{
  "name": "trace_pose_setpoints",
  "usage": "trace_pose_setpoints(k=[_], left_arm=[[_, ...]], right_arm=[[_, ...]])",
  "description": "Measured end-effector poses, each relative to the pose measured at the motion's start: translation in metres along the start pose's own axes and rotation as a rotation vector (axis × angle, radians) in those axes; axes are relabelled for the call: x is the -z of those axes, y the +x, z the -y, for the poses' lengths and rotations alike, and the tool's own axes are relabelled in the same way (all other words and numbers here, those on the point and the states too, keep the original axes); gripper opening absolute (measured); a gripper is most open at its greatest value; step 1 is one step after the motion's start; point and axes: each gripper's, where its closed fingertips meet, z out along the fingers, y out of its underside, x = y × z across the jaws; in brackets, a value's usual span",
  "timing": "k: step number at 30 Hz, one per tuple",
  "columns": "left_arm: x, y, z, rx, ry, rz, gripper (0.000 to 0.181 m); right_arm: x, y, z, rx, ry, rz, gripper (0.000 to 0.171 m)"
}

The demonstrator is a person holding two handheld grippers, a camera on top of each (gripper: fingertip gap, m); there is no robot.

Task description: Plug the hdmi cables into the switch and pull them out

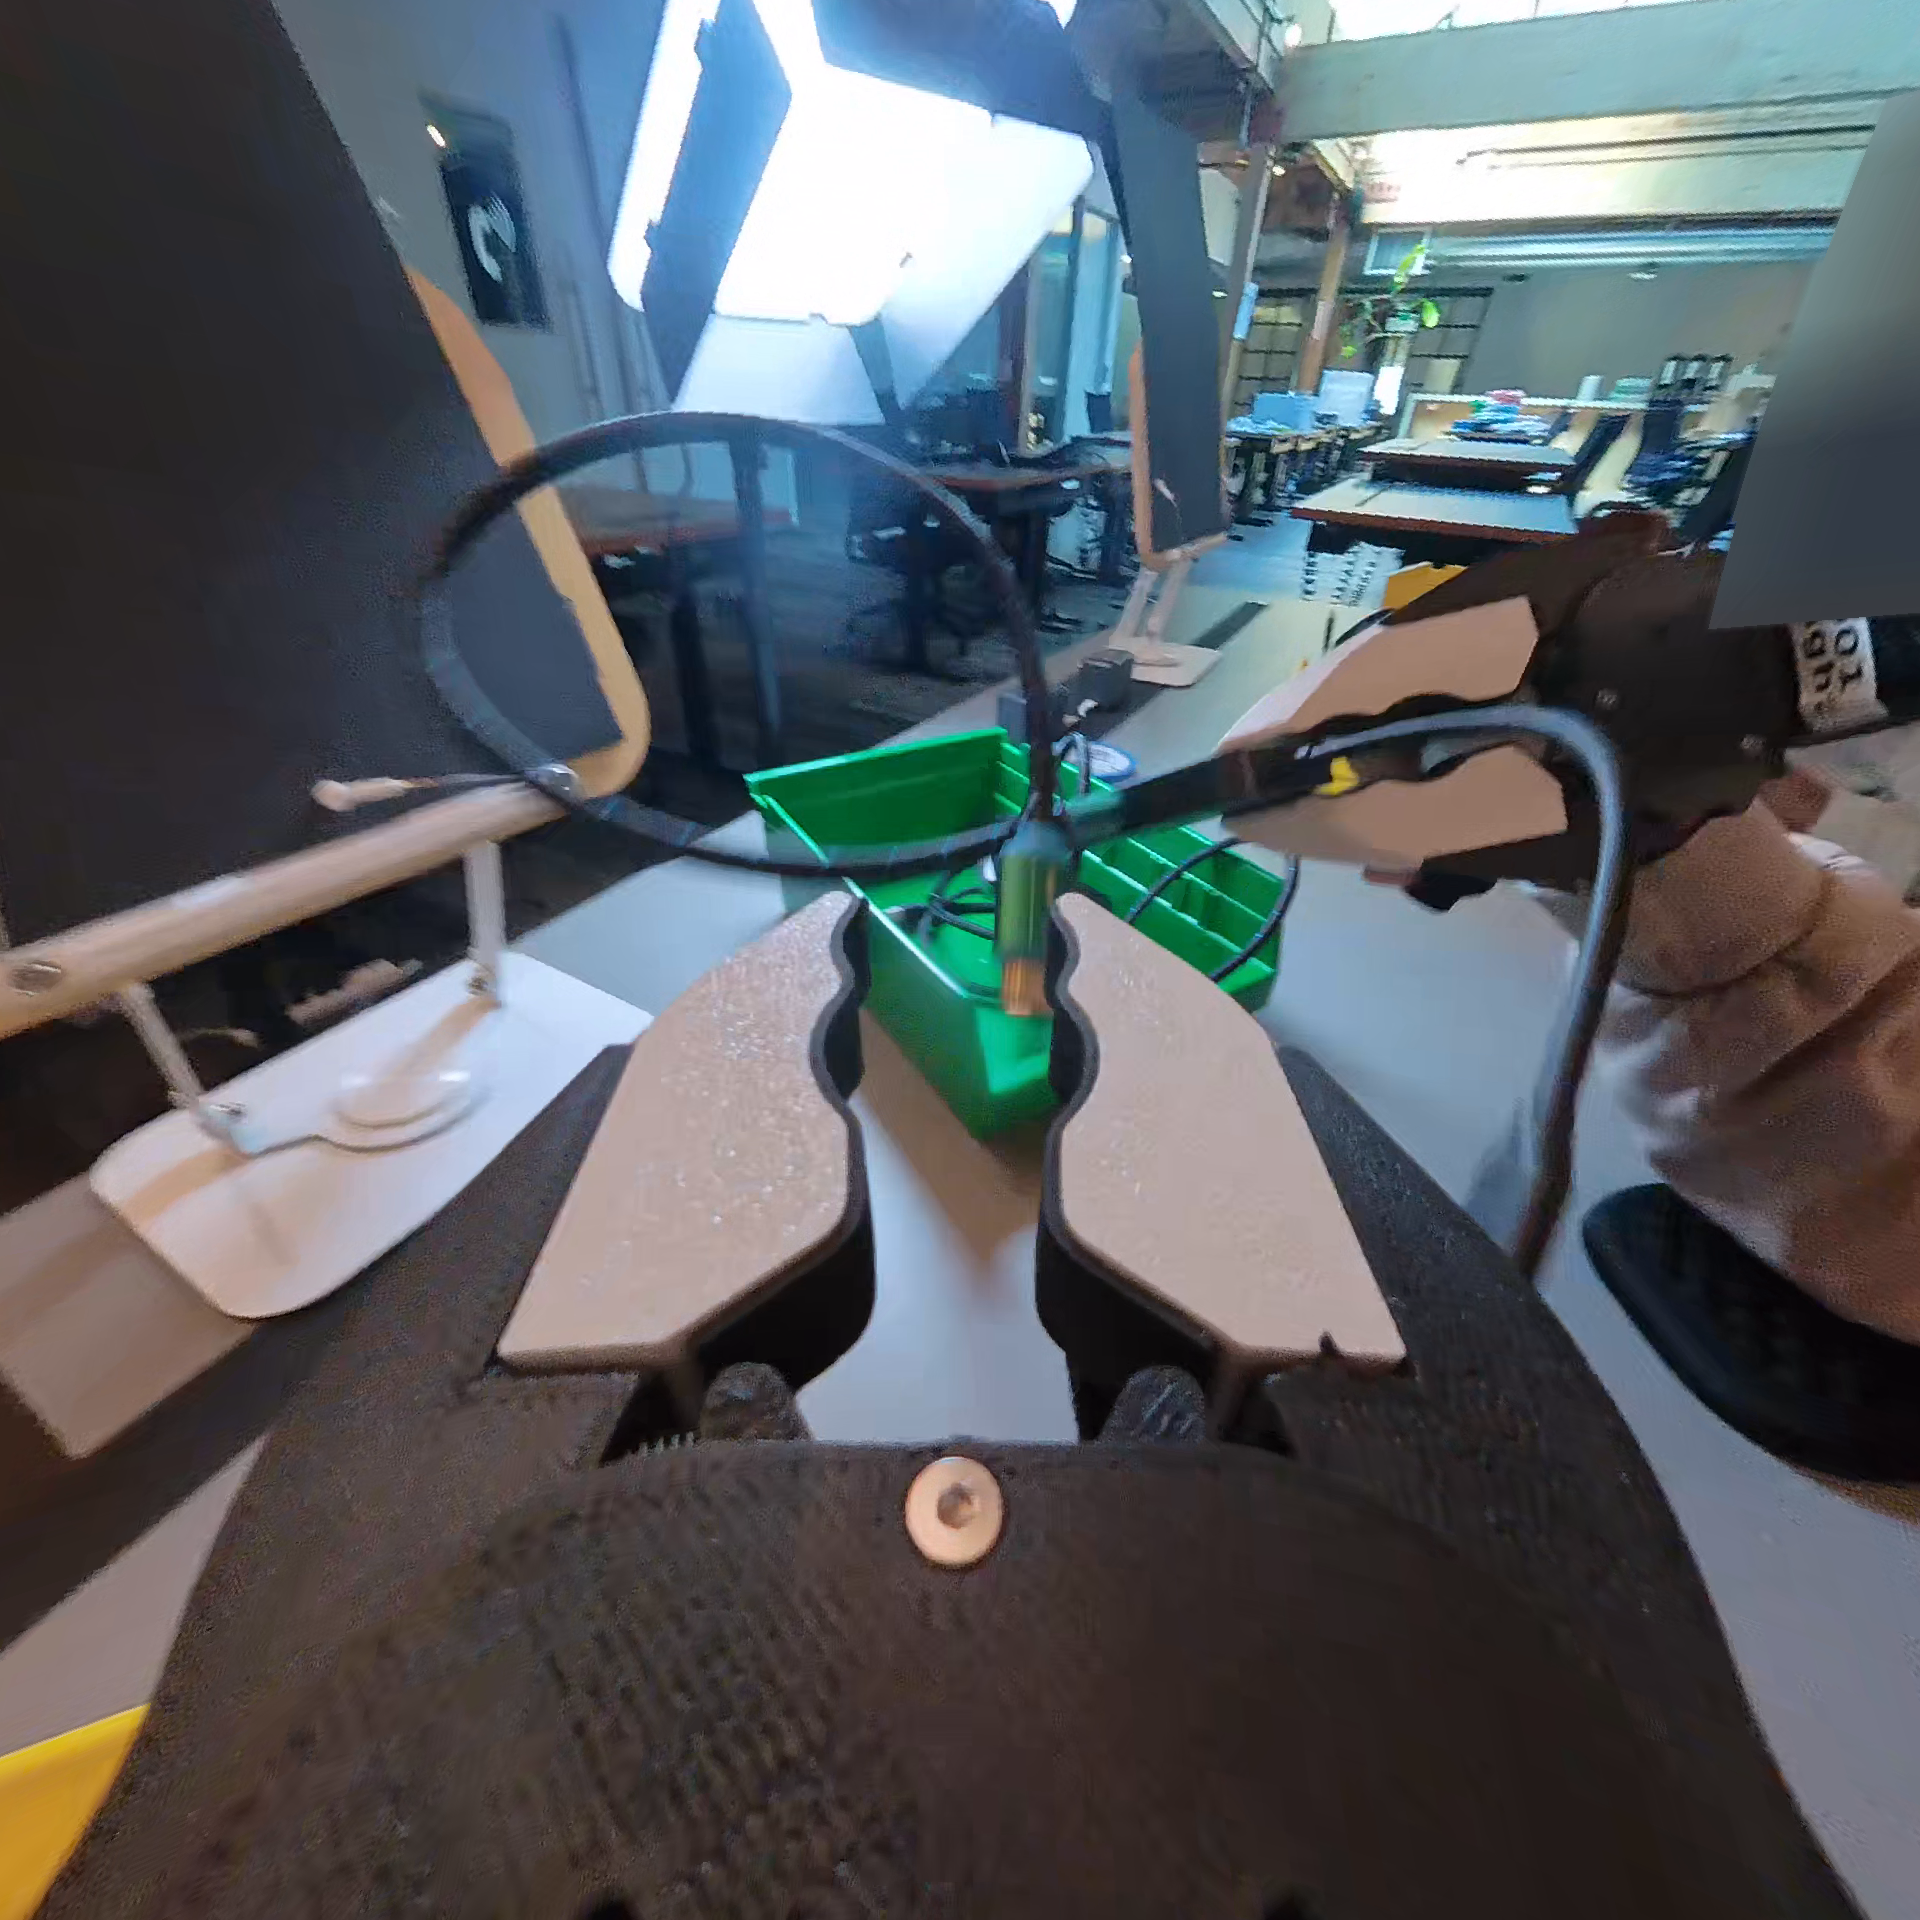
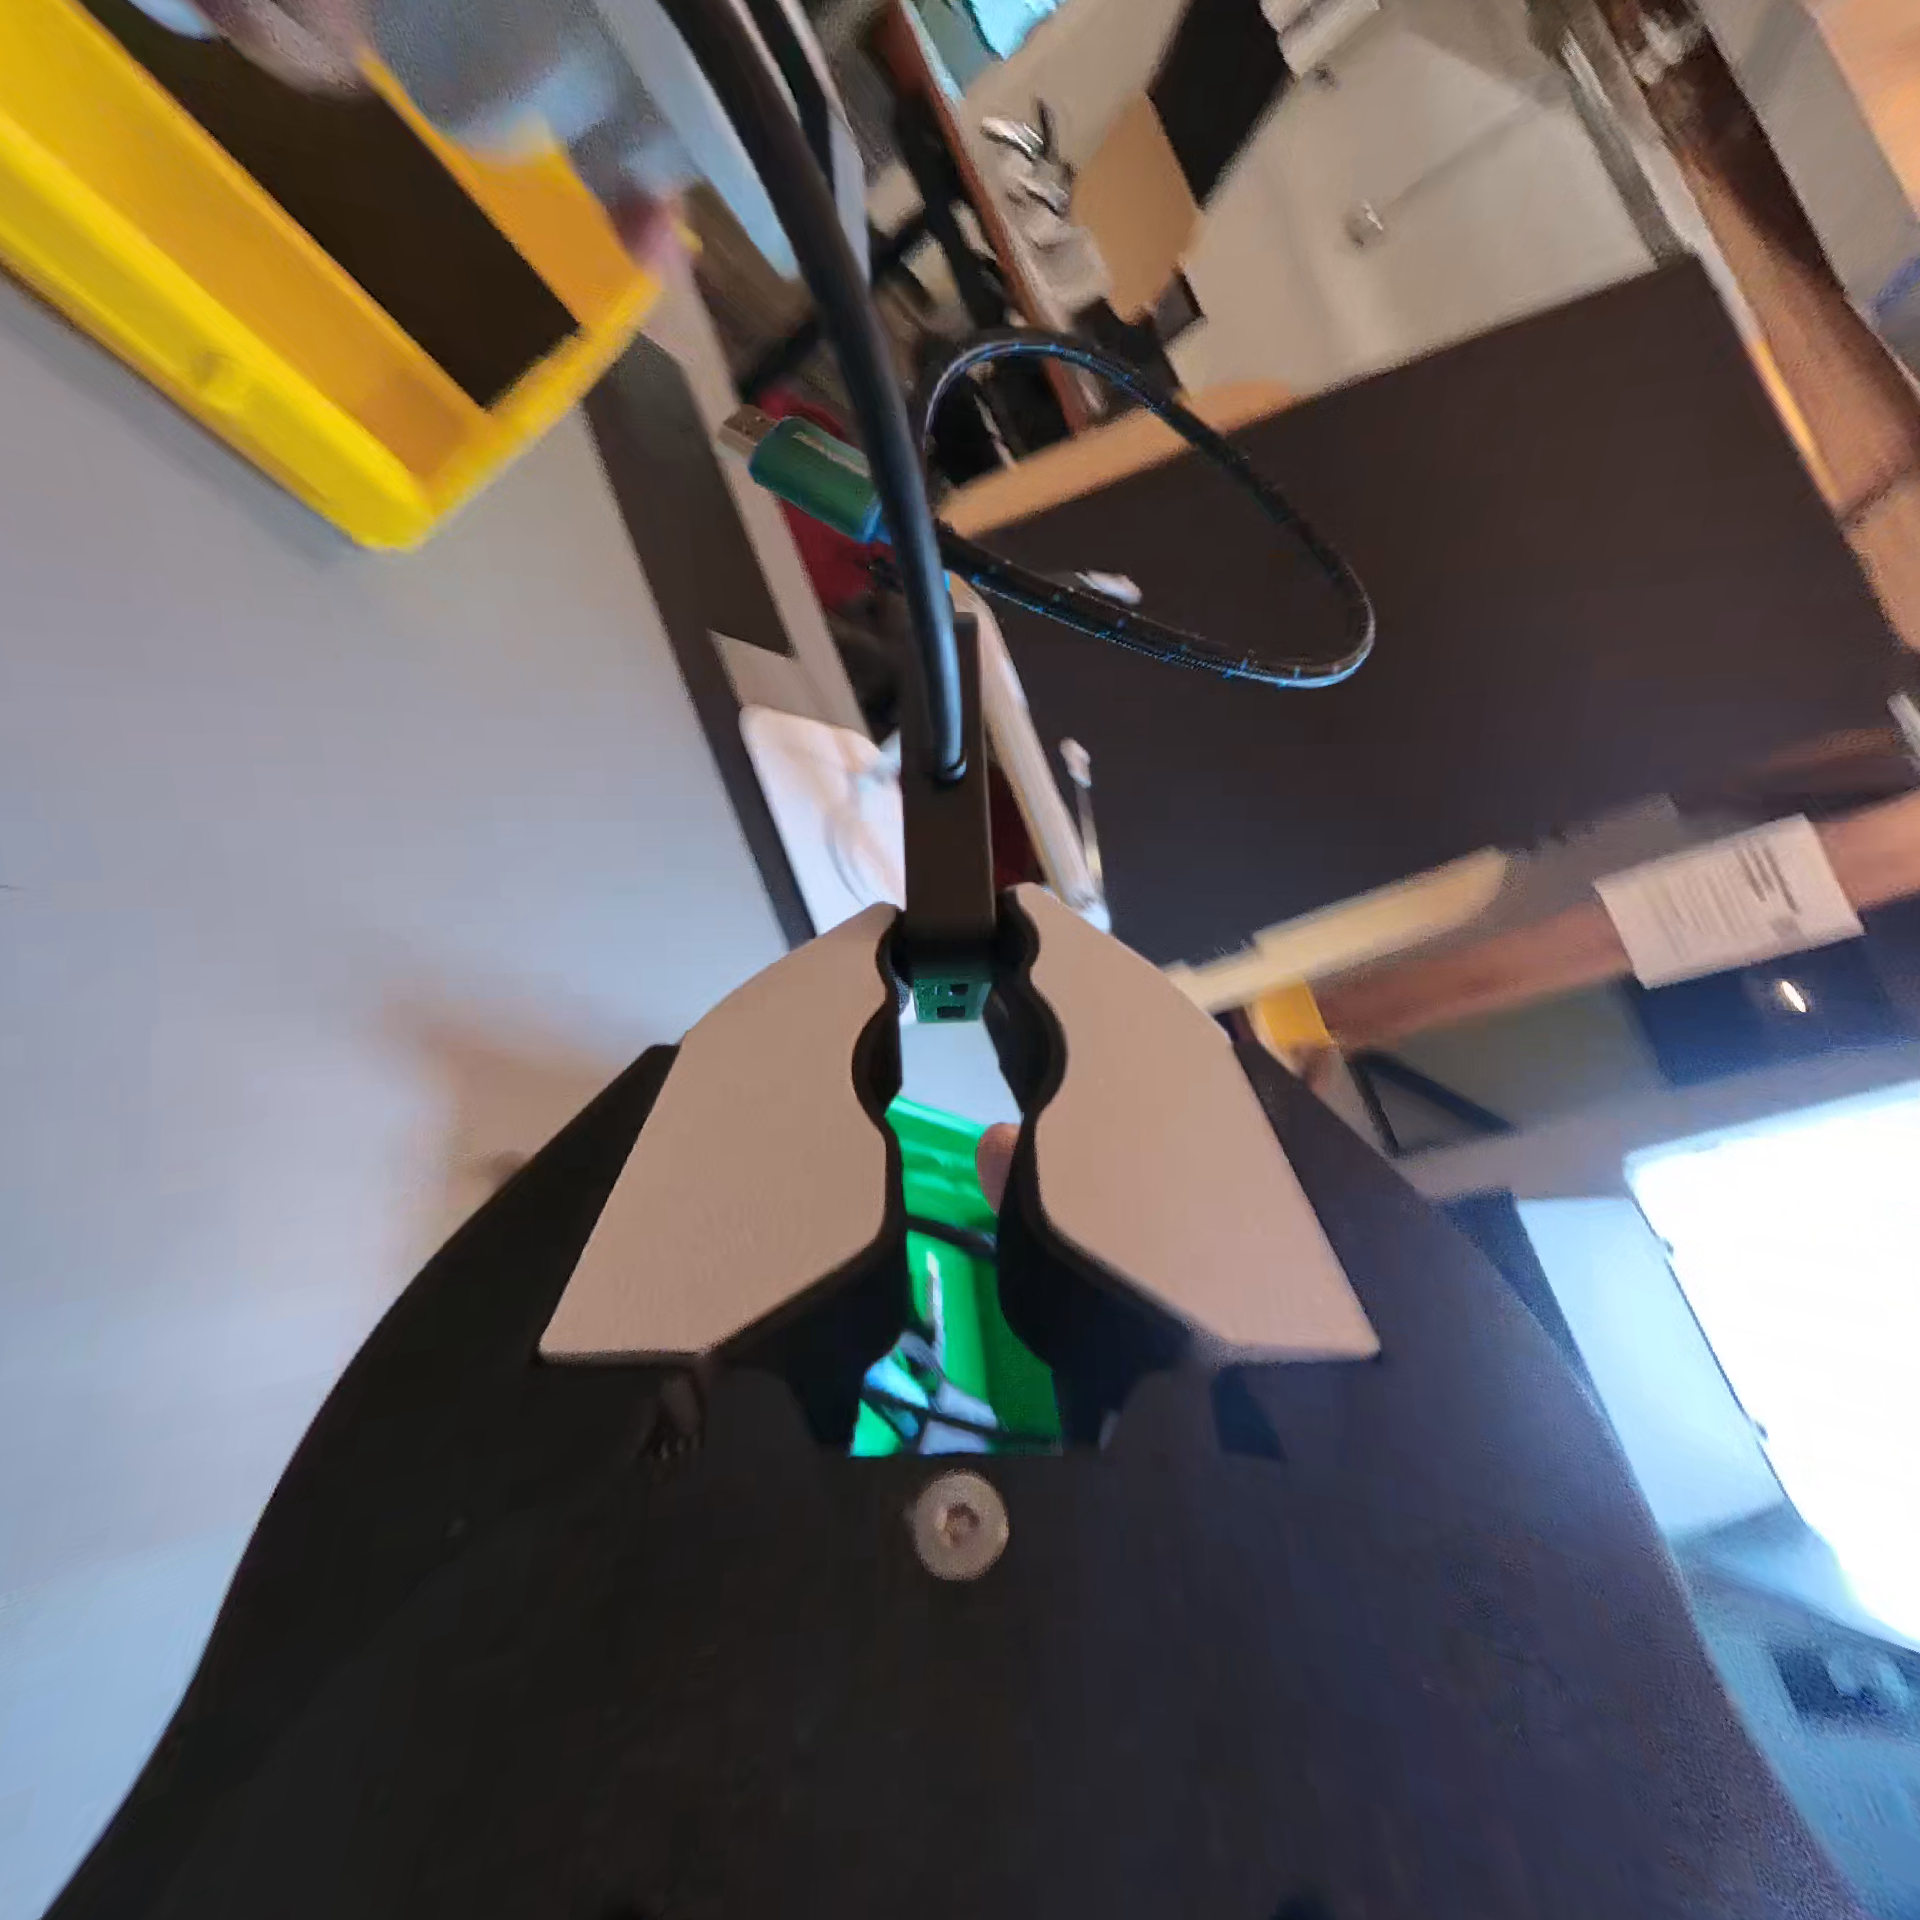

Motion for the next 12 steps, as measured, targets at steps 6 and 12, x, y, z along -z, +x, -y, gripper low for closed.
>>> trace_pose_setpoints(k=[6, 12], left_arm=[[0.038, -0.033, 0.026, -0.104, 0.031, 0.135, 0.037], [0.058, -0.053, -0.006, -0.272, -0.259, 0.208, 0.036]], right_arm=[[0.047, 0.086, -0.138, -0.053, -0.568, -0.364, 0.015], [0.040, 0.038, -0.259, -0.188, -1.063, -0.268, 0.021]])
